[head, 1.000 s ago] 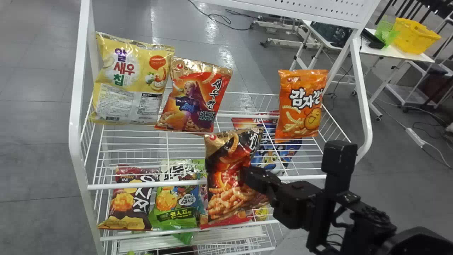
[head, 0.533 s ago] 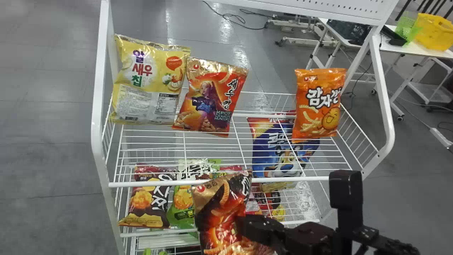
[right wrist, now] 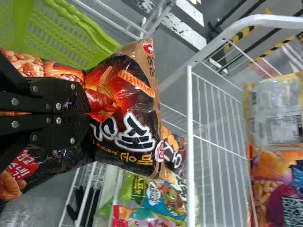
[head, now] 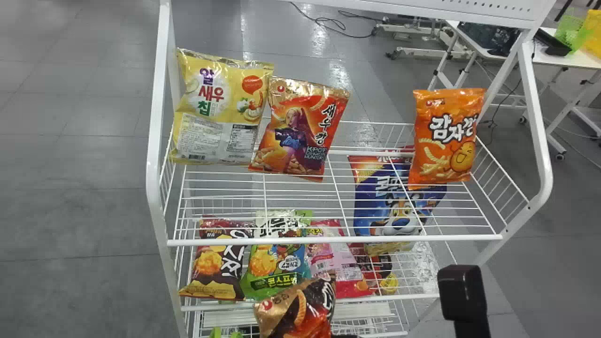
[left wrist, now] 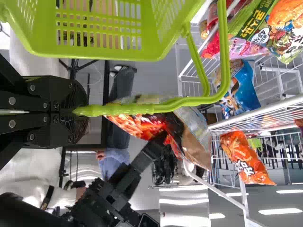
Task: Hold basket handle with left hand then pick spicy shrimp crackers with right hand and place into basket
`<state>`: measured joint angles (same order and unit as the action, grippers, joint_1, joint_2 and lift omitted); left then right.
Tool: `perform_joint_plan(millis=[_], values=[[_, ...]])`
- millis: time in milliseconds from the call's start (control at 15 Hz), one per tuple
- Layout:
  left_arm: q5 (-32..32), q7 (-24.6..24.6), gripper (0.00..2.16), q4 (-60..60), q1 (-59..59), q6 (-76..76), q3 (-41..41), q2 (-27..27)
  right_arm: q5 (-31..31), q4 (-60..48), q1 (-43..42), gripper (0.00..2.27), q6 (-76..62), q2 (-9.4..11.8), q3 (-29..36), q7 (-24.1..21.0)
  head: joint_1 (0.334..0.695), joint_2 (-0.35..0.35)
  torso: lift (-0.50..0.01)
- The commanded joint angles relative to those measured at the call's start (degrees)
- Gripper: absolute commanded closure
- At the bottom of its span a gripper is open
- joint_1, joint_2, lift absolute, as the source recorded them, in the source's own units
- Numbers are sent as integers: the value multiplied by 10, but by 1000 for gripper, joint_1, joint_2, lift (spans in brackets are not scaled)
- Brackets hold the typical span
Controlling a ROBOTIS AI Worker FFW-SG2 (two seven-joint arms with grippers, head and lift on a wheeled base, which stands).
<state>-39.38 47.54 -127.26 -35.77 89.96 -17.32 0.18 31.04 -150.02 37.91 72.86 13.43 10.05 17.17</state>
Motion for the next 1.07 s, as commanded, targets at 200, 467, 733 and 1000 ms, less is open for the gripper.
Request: perform_joint_plan(millis=[200,467,733,1000], values=[[0,-2,1892,-1,-1,1,1,-3,-7,39,7,1541,1,11,-32,4,695,-221,-37],[0,-1,1892,-3,-1,1,1,-3,-8,47,6,1541,16,14,-50,10,695,-195,-37],[0,-1,1892,-3,-1,1,3,-3,-29,78,-15,1541,44,25,-73,15,695,-184,-37],[0,-2,1892,-4,0,1,3,-3,-30,85,-21,1541,50,30,-95,28,695,-182,-37]])
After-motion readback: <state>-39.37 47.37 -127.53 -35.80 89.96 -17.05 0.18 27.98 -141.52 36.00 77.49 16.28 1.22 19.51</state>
